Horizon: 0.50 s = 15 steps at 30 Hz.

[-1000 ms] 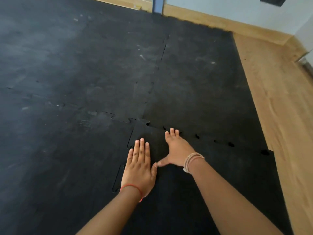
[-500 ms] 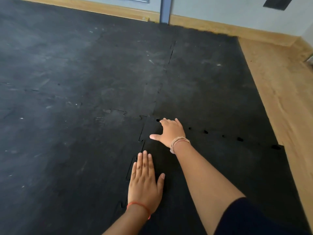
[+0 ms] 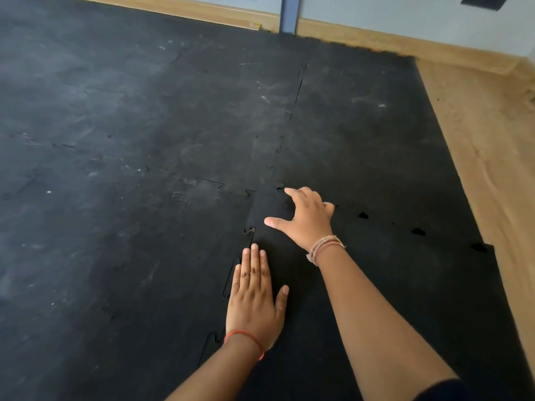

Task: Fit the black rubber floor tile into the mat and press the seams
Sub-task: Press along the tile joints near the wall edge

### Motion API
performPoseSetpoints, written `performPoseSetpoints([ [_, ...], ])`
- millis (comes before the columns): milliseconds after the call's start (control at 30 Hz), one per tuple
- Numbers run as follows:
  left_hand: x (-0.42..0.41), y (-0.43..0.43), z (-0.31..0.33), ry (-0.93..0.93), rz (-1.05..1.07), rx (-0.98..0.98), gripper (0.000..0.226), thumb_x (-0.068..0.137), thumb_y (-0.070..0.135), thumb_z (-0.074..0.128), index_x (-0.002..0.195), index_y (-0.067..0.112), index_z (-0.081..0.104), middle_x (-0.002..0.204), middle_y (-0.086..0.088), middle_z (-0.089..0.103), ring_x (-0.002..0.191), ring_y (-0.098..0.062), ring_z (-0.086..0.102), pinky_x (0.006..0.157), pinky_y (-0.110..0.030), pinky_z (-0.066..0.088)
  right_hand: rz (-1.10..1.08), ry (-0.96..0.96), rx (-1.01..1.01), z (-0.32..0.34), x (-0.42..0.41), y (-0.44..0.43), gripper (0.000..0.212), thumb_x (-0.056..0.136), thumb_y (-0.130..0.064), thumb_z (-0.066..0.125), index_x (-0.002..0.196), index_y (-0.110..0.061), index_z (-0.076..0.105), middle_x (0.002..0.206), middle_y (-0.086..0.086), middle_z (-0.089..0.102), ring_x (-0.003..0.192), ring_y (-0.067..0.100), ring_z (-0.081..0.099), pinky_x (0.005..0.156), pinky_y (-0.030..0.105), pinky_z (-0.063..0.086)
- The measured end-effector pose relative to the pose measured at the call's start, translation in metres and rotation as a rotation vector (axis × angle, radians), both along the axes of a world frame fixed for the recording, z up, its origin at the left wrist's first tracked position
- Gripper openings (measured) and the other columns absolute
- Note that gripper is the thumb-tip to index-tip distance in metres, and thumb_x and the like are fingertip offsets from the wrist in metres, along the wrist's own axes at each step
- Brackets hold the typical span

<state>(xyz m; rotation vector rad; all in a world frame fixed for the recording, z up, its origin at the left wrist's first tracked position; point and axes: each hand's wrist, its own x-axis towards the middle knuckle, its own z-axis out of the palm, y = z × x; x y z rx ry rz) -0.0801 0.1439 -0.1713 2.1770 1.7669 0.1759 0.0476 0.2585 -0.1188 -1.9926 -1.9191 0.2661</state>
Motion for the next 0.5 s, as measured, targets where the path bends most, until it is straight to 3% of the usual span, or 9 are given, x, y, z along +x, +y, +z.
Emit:
performPoseSetpoints([
  [167, 0.001, -0.001, 0.005, 0.014, -0.016, -0.008, 0.067, 0.08, 0.051, -0.009, 0.125, 0.013, -0.042, 0.137, -0.004, -0.046, 0.127, -0.024, -0.042, 0.106, -0.031, -0.031, 0.123, 0.016, 0.053, -0.008, -0.018, -0.049, 0.056, 0.08, -0.059, 0.047, 0.121, -0.021, 0.054, 0.099, 0.0, 0.06, 0.101, 0.021, 0.052, 0.078, 0.037, 0.027],
  [233, 0.001, -0.001, 0.005, 0.083, -0.07, -0.004, 0.067, 0.082, 0.046, -0.006, 0.122, 0.01, -0.045, 0.135, -0.009, -0.048, 0.125, -0.027, -0.045, 0.101, -0.035, -0.036, 0.125, 0.033, 0.035, -0.029, -0.035, -0.094, 0.054, 0.085, -0.055, 0.036, 0.122, -0.019, 0.055, 0.106, 0.002, 0.062, 0.105, 0.021, 0.053, 0.084, 0.037, 0.034],
  [333, 0.004, 0.001, 0.004, 0.076, -0.042, -0.016, 0.067, 0.081, 0.049, -0.013, 0.128, 0.009, -0.038, 0.139, -0.009, -0.043, 0.126, -0.024, -0.042, 0.104, -0.035, -0.03, -0.062, 0.128, 0.193, -0.038, -0.027, -0.09, 0.051, 0.087, -0.049, 0.036, 0.116, -0.015, 0.06, 0.113, 0.007, 0.062, 0.108, 0.023, 0.055, 0.09, 0.037, 0.037],
  [400, 0.003, 0.002, 0.002, 0.047, -0.011, -0.014, 0.067, 0.084, 0.051, -0.008, 0.133, 0.01, -0.03, 0.143, -0.006, -0.038, 0.129, -0.021, -0.039, 0.106, -0.034, -0.025, -0.024, 0.145, 0.141, -0.035, -0.016, -0.066, 0.054, 0.088, -0.049, 0.038, 0.127, -0.014, 0.05, 0.133, 0.008, 0.051, 0.125, 0.023, 0.042, 0.1, 0.035, 0.028],
  [500, 0.002, 0.001, 0.001, 0.036, -0.003, -0.023, 0.067, 0.089, 0.051, 0.001, 0.135, 0.01, -0.027, 0.144, -0.005, -0.036, 0.13, -0.019, -0.037, 0.107, -0.033, -0.023, 0.067, -0.025, -0.116, -0.041, -0.006, -0.035, 0.073, 0.09, -0.055, 0.036, 0.145, -0.012, 0.015, 0.155, 0.007, 0.014, 0.142, 0.02, 0.006, 0.112, 0.035, 0.008],
])
